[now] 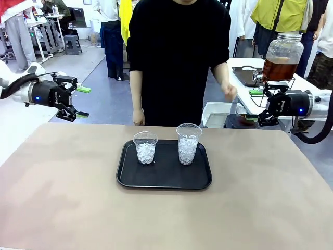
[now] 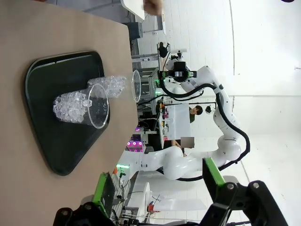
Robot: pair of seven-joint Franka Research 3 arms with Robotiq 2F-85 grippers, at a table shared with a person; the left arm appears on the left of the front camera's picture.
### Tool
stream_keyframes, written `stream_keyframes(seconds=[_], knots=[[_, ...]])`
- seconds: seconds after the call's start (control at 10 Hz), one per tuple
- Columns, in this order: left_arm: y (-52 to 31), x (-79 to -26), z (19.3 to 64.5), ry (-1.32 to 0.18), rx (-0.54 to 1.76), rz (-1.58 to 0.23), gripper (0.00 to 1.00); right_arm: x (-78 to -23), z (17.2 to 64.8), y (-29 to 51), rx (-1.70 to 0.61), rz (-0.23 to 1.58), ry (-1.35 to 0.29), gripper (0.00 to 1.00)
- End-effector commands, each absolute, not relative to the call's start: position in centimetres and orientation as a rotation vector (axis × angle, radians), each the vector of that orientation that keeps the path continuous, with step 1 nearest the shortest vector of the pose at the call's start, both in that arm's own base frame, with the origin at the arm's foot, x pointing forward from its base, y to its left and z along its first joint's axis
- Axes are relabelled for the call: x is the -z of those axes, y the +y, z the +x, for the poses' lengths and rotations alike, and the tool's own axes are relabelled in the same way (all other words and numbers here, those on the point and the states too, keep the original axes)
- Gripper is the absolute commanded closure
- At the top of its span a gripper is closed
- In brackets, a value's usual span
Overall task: Pour the drink into the iced cup.
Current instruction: Pick up the iced cup indicated by the human and present it to them.
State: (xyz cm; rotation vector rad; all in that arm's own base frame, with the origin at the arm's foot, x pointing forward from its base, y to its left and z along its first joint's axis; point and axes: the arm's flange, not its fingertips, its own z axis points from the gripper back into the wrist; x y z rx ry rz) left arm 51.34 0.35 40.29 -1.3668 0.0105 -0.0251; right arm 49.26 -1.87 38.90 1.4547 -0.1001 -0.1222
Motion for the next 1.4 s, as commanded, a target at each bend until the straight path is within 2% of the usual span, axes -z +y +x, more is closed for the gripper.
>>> stream_keyframes(seconds=[0.0,1.3], knots=[[0.40,-40.38,51.36,0.006,0.027,-1.372,0.00,-39.00,49.28,-1.91,0.123,1.456,-0.104,0.00],[0.40,-40.38,51.36,0.006,0.027,-1.372,0.00,-39.00,49.28,-1.91,0.123,1.456,-0.104,0.00]])
